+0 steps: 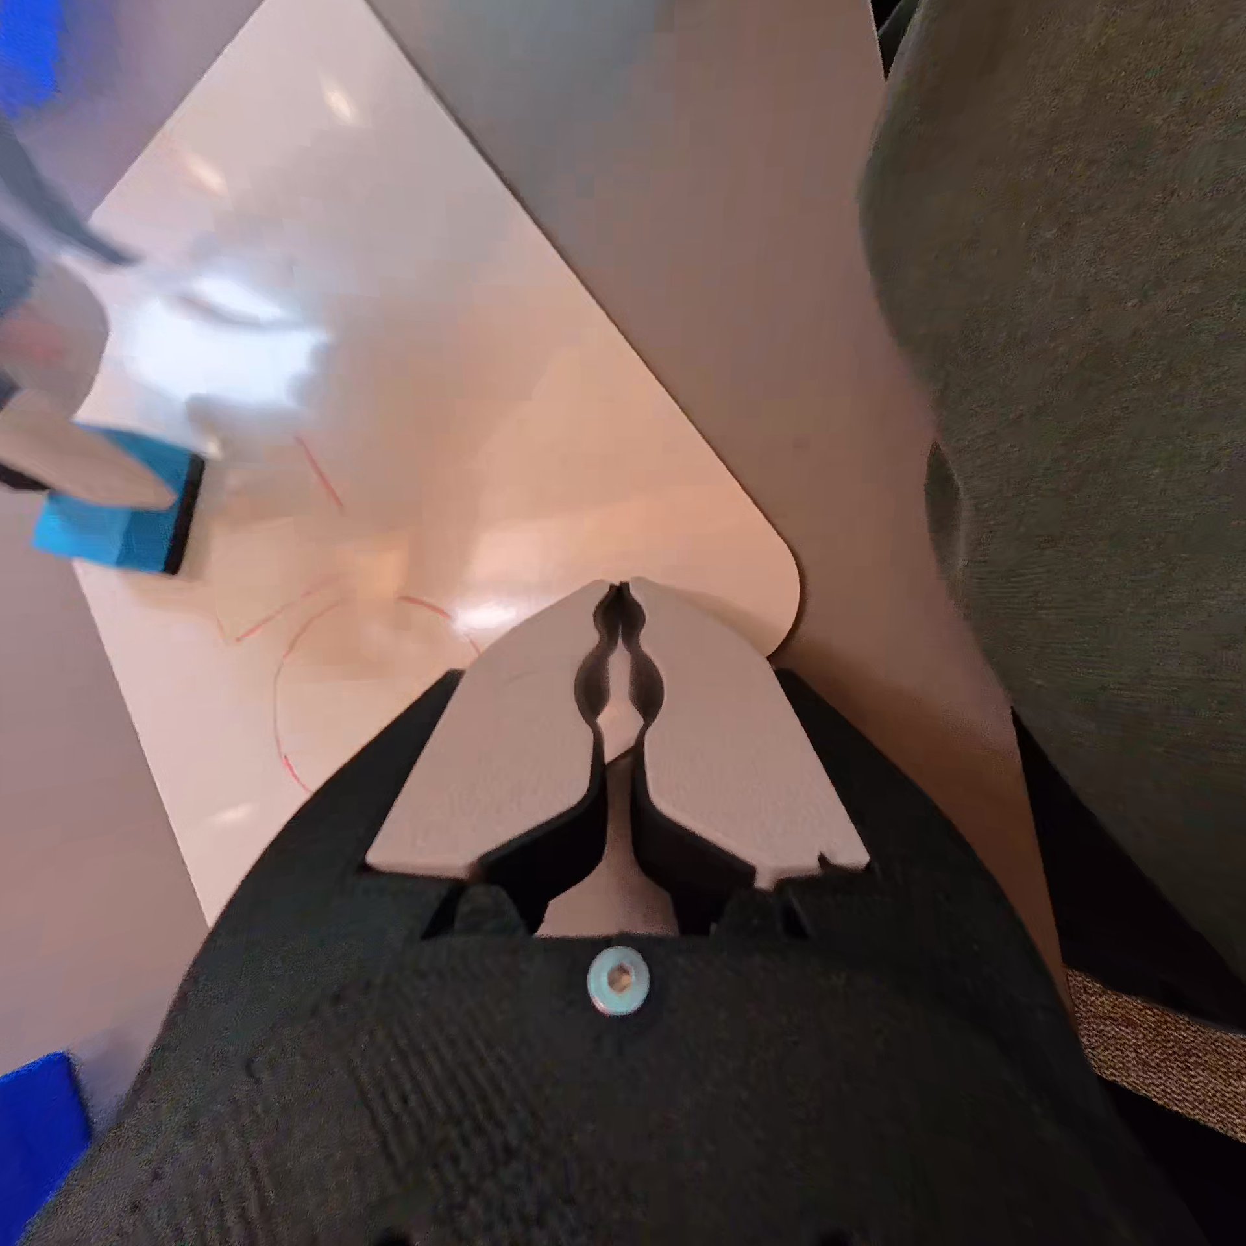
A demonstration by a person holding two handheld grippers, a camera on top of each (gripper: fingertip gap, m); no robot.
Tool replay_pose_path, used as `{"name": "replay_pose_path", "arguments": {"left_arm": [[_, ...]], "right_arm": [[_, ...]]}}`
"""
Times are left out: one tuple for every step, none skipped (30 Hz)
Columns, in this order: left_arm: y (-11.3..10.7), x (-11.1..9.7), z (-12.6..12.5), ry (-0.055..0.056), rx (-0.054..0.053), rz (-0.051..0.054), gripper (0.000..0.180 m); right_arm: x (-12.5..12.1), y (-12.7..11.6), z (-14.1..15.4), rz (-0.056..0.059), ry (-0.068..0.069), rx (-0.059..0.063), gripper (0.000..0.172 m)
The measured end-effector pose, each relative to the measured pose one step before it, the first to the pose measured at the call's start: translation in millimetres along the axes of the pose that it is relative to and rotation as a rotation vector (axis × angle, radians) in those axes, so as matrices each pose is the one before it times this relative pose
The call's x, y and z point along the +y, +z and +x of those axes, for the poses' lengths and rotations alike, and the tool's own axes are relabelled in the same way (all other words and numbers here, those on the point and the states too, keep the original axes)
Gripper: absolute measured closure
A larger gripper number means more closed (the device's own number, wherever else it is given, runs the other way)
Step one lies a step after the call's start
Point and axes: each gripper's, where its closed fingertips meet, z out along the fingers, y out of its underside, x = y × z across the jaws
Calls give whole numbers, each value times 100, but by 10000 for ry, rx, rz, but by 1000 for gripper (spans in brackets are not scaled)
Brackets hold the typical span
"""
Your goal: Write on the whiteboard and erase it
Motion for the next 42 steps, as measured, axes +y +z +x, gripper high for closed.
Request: {"name": "replay_pose_path", "arguments": {"left_arm": [[-18, -26, 108, 14, 65, 42, 180], [26, -85, 126, -45, 146, 69, 180], [54, -100, 51, -79, 132, 60, 180], [49, -52, -6, -40, 80, -4, 180], [50, -61, 26, -1, 49, -9, 180], [76, -86, 21, -2, -12, 20, 180], [35, -23, -1, 13, -66, 15, 180], [-5, 1, -10, 24, -90, 5, 180], [-6, 15, -28, 7, -88, 6, 180], [2, 9, -3, 25, -56, -3, 180], [-3, 6, 26, 21, -5, -17, 180], [-12, 6, 13, 8, 12, -21, 180], [8, -2, -10, -13, 23, -4, 180], [5, -9, 8, -33, 46, 8, 180], [8, -7, 27, -31, 46, 11, 180], [14, -14, 7, 3, -14, 4, 180], [3, -5, 5, 22, -42, 3, 180], [8, -3, 0, 6, -38, 7, 180], [-9, 7, -3, -36, -12, 25, 180], [6, 0, 4, -82, 12, 53, 180], [5, 6, 22, -150, 55, 81, 180], [-2, -8, 38, -149, 106, 91, 180], [-14, -25, 64, -81, 147, 56, 180], [25, -20, -11, -59, 91, 2, 180], [26, -36, -3, -12, 55, 0, 180], [37, -30, 5, 19, 0, -8, 180], [7, -17, 23, 51, -57, -4, 180], [-4, 11, 14, 65, -93, -8, 180], [-7, 16, 5, 22, -73, -3, 180], [-13, 21, -17, -11, -50, -9, 180], [-9, 27, -47, -12, -61, -21, 180], [0, 0, -4, 15, -17, -23, 180], [2, -1, -4, -3, 14, -18, 180], [20, -5, -43, -28, 17, -6, 180], [10, -8, -5, -30, 36, -21, 180], [5, 7, -2, 10, 2, -30, 180], [-3, 0, 2, 37, -43, -27, 180], [-1, 19, 1, 68, -73, -18, 180], [-17, 12, -9, 73, -81, -41, 180], [-16, 27, -5, 56, -68, -61, 180], [4, 18, -36, 23, -58, -33, 180], [7, 25, -73, -25, -49, -10, 180]], "right_arm": [[964, -349, -1527, -219, -496, -141, 124], [290, -137, -2774, -185, -731, -407, 124], [-634, 198, -2564, -60, -837, -139, 124], [-1206, 312, -1476, 12, -620, 45, 124], [-1104, 330, -209, 25, -154, -65, 123], [-777, 251, 1095, 132, 320, -64, 123], [-364, 151, 2359, 184, 619, 290, 123], [109, 12, 2467, 132, 746, 267, 123], [459, -116, 1738, 38, 544, 138, 124], [601, -204, 451, -94, 207, 24, 124], [601, -216, -839, -243, -292, 37, 124], [281, -152, -2479, -204, -631, -443, 124], [-283, 61, -2785, -122, -799, -325, 124], [-760, 230, -2065, -60, -777, -40, 124], [-867, 227, -892, 13, -433, 4, 124], [-585, 165, 450, 109, 69, -72, 124], [-173, 77, 2082, 239, 597, 246, 124], [498, -122, 3126, 144, 888, 539, 124], [1029, -226, 2793, 27, 796, 376, 124], [1263, -324, 1402, -23, 573, 18, 124], [1222, -414, -252, -50, 157, -126, 124], [1035, -374, -1670, -107, -367, -162, 124], [616, -251, -2719, -152, -567, -299, 124], [-10, -62, -2901, -84, -662, -231, 124], [-280, 69, -2382, 15, -605, -113, 124], [-230, 60, -782, 14, -348, 168, 124], [206, 6, 348, 84, 145, -160, 123], [899, -223, 2042, 71, 746, 212, 123], [1361, -317, 3081, -32, 910, 421, 124], [1440, -333, 2656, 0, 923, 209, 124], [1065, -261, 1634, 30, 665, 113, 124], [607, -167, -92, -55, 27, 48, 124], [178, -73, -1629, -150, -580, -76, 124], [-594, 115, -2835, -2, -694, -371, 124], [-1136, 307, -2850, 123, -803, -193, 124], [-1145, 347, -2400, 65, -700, -201, 124], [-671, 205, -1053, -52, -596, 10, 124], [-32, 68, 281, -51, -62, -179, 124], [622, -142, 1948, 49, 713, 140, 124], [1067, -238, 3042, 16, 890, 356, 124], [1153, -255, 2903, 6, 906, 254, 124], [707, -151, 1858, 5, 690, 140, 124]]}}
